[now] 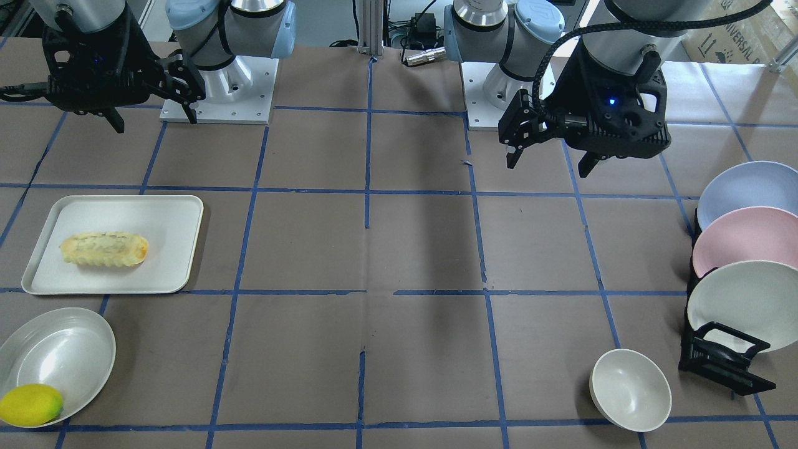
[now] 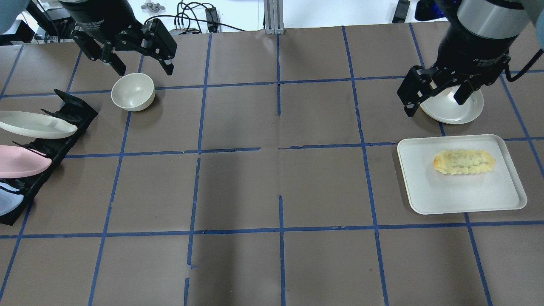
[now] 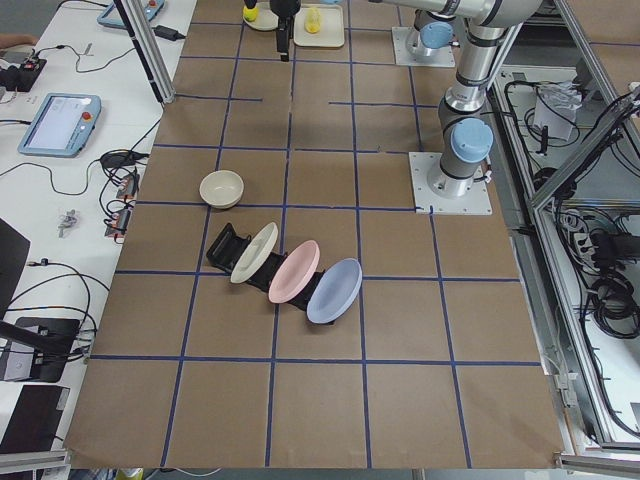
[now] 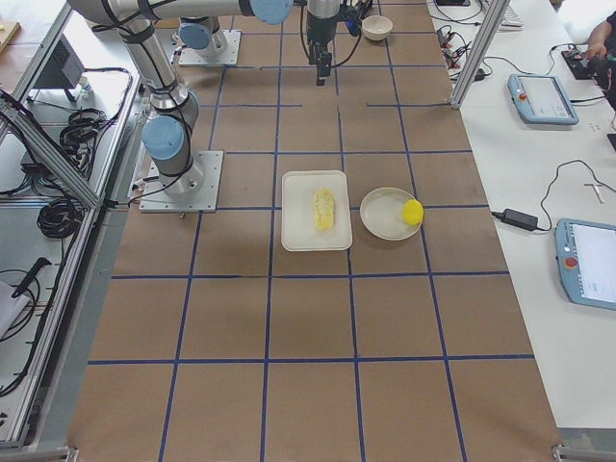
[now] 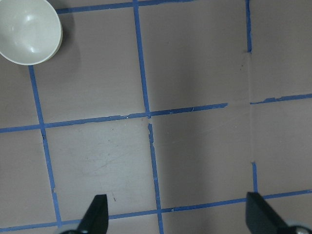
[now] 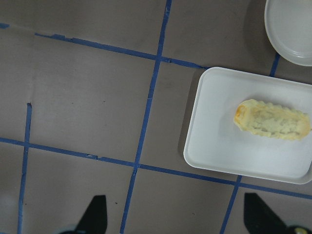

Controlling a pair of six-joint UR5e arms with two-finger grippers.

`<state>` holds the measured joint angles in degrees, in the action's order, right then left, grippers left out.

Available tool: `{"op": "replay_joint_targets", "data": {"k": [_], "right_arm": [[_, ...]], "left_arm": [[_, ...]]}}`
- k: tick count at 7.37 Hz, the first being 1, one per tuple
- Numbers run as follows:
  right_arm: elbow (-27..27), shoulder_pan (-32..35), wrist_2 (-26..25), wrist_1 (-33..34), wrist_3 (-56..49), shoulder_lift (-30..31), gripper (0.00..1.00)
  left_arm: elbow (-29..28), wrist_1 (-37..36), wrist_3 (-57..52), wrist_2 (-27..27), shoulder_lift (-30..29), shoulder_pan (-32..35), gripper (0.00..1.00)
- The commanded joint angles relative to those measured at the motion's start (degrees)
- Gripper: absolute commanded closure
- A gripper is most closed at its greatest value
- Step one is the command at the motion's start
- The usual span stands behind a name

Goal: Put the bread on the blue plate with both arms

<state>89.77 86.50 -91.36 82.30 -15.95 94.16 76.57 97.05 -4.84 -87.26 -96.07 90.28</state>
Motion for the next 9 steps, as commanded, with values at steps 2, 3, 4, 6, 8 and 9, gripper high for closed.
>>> {"op": "replay_joint_targets", "data": {"k": [2,3,4,6,8,9], "right_arm": [[0.5,-0.7,0.3,0.5,-6.9,-0.6,0.01],[0.5,-3.9,0.2,0.6,-13.3,-0.7,0.0],[1.2,-9.7,0.3,0.8,-21.3,-2.0,0.0],[6.8,-18.5,0.4,13.3,-42.8,-9.5,0.0],[11.7,-18.9,0.5,24.6,-52.4,-11.8,0.0],[15.7,-19.5,1.5,31.0,-58.2,-13.6,0.0]], "left_arm": [[0.1,0.4,-0.1,0.0,0.0,-0.4,0.0],[0.2,0.9,-0.1,-0.2,0.1,-0.6,0.0],[0.3,2.1,-0.7,-0.7,0.1,-2.5,0.0],[1.8,5.1,-14.3,-0.1,0.5,-11.9,0.0],[1.7,11.5,-25.8,0.3,-0.3,-25.4,0.0],[2.0,12.3,-35.6,0.3,-0.8,-31.4,0.0]]}}
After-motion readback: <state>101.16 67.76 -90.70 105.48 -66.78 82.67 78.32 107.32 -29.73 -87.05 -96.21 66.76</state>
